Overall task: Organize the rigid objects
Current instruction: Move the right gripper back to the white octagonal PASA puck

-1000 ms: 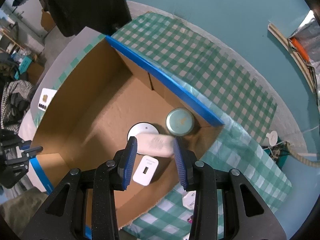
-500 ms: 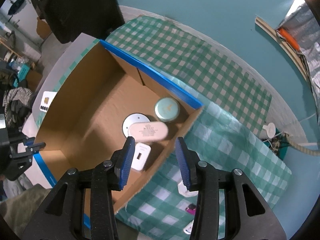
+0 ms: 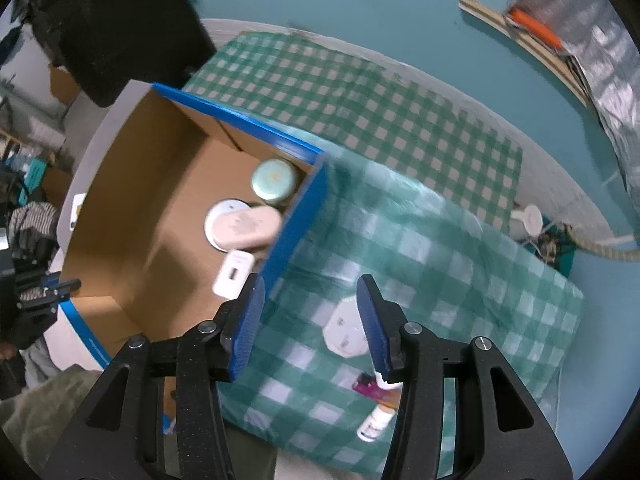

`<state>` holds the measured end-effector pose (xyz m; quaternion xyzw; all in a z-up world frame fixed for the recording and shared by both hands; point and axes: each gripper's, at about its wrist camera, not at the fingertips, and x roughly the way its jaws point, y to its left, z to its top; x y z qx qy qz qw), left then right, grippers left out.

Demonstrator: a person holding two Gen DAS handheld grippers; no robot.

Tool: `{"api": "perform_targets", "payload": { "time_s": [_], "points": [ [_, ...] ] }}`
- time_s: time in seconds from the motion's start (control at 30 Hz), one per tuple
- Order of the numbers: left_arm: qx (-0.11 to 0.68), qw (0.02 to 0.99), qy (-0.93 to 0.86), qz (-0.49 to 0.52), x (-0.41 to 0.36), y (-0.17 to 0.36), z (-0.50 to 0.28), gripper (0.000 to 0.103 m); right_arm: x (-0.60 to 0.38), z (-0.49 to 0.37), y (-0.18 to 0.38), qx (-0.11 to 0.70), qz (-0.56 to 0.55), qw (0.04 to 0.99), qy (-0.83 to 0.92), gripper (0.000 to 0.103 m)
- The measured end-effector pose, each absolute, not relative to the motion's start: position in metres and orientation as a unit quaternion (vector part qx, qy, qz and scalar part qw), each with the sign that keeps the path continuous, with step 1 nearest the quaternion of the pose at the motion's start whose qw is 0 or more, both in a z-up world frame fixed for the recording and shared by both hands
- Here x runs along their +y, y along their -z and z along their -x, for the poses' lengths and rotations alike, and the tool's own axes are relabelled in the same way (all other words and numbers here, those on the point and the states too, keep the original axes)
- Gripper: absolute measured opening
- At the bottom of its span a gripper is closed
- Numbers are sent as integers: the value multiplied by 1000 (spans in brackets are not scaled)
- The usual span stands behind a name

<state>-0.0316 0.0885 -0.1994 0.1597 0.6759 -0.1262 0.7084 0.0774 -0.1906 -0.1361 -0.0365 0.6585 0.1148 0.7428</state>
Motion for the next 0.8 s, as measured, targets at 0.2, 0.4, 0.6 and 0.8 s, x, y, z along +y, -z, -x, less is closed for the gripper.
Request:
{"api": "perform_targets", "payload": {
  "time_s": [0.2, 0.4, 0.6, 0.8],
  "points": [
    [676, 708, 126, -160, 88, 199, 32, 7, -217, -72, 150, 674, 21, 733, -89, 50],
    [676, 708, 126, -159, 89, 199, 31, 7, -231, -69, 169, 685, 11, 725, -73, 60],
    [676, 708, 125, -160, 89, 199, 31, 7, -235, -69, 198, 704, -19, 707, -72, 61],
    [676, 709, 125, -159, 91, 199, 33, 7, -243, -72, 229, 719, -54, 690, -54, 61]
  ]
}}
